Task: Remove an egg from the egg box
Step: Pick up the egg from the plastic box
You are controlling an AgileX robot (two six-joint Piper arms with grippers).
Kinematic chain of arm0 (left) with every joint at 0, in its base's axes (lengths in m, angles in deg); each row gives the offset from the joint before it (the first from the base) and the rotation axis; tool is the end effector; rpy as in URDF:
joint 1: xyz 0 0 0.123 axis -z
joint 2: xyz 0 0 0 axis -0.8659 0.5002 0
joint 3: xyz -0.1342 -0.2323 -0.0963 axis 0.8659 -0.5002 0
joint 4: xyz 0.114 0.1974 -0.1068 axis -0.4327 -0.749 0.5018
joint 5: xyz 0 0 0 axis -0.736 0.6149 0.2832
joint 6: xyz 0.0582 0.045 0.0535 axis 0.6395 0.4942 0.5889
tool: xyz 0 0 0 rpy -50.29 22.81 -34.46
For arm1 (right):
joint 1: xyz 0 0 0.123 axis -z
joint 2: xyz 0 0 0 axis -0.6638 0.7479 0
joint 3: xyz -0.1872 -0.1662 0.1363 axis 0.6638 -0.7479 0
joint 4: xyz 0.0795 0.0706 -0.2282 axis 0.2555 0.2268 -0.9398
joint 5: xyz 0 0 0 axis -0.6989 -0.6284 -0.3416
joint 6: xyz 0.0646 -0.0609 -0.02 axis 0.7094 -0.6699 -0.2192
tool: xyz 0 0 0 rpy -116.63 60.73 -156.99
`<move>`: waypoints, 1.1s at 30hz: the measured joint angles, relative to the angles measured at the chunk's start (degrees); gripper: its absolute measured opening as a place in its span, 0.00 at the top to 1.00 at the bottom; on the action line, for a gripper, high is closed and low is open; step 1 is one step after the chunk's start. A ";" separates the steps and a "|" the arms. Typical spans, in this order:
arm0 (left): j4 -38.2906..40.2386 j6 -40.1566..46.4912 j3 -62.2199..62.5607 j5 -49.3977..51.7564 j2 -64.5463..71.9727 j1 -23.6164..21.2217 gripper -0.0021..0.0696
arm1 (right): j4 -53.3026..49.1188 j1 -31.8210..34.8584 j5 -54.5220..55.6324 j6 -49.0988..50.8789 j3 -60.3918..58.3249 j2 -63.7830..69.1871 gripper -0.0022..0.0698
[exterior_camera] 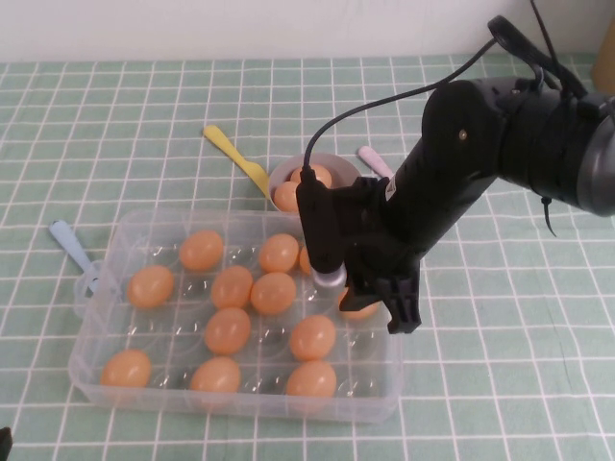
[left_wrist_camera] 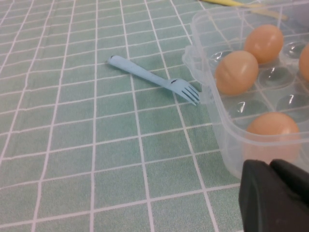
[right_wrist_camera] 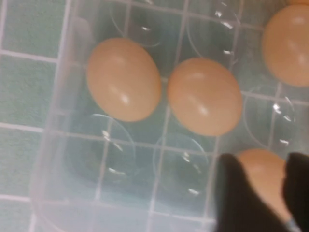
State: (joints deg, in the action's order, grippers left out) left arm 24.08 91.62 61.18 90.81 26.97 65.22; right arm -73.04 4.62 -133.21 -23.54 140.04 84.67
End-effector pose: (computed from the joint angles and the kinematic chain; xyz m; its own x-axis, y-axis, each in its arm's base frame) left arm 0.0521 -0.0076 0.1717 -0.2827 0.1159 -0.9522 0.1472 0.9862 0.0763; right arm 0.2987 0.2522 0.2595 0.2084 -0.9098 -0.3589 -0.9710 -0.1486 -0.1874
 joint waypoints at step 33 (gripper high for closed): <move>0.00 0.00 0.00 0.00 0.00 0.00 0.98 | -1.89 2.35 1.85 -4.39 3.47 8.30 0.23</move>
State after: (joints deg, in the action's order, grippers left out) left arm 24.08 91.62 61.18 90.81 26.97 65.22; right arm -74.93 6.97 -131.36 -27.93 143.51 92.97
